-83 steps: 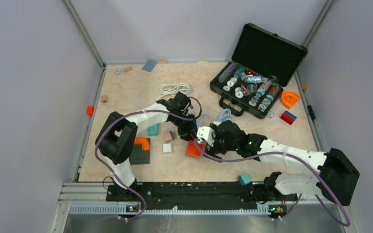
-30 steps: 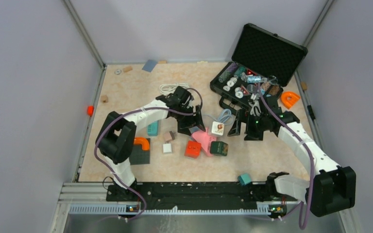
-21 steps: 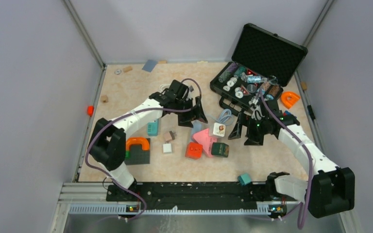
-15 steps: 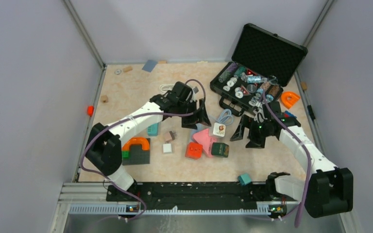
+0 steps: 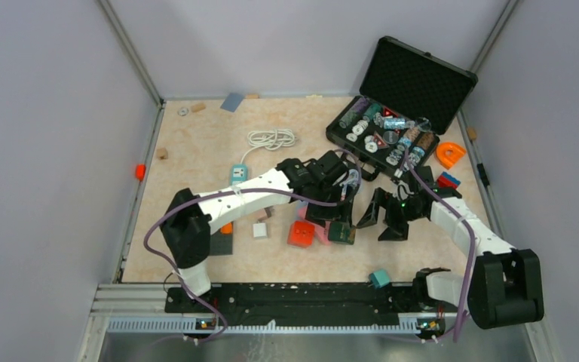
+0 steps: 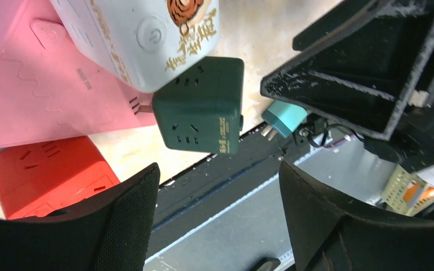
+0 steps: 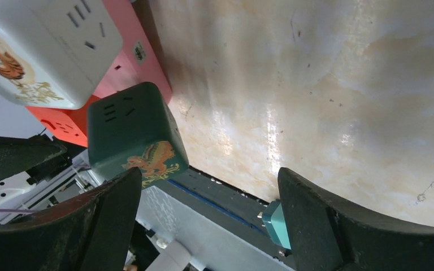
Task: Insert the plug
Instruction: Press the plug into the socket.
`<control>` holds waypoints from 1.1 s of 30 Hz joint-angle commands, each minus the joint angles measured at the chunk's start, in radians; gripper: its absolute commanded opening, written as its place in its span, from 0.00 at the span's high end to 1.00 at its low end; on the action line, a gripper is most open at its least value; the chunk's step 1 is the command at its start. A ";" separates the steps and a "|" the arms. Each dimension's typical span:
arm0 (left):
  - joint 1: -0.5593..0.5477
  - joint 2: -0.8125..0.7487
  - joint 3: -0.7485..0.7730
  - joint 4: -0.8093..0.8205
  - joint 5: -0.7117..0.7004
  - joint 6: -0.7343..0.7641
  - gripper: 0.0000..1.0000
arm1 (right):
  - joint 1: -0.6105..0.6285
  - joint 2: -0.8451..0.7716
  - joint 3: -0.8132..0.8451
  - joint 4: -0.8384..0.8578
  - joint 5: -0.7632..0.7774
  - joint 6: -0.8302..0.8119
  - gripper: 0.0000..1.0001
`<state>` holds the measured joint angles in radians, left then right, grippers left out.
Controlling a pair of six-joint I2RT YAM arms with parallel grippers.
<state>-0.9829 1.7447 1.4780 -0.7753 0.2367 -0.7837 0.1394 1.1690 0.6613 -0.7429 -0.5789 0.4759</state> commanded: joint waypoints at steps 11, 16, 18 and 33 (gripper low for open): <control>-0.046 0.160 0.147 -0.137 -0.124 0.016 0.32 | -0.049 -0.016 -0.061 0.078 -0.097 0.024 0.14; -0.039 0.161 0.127 -0.125 -0.132 0.006 0.41 | -0.049 0.010 -0.078 0.098 -0.178 -0.006 0.14; -0.033 0.154 0.111 -0.121 -0.137 0.000 0.46 | -0.048 0.023 -0.092 0.116 -0.209 -0.007 0.15; -0.001 0.099 0.030 -0.106 -0.148 -0.032 0.70 | 0.016 0.087 -0.112 0.287 -0.370 0.049 0.34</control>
<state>-1.0157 1.8706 1.5562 -0.8371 0.1802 -0.8173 0.1154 1.2442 0.5476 -0.5518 -0.8871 0.4934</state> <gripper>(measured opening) 0.312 0.668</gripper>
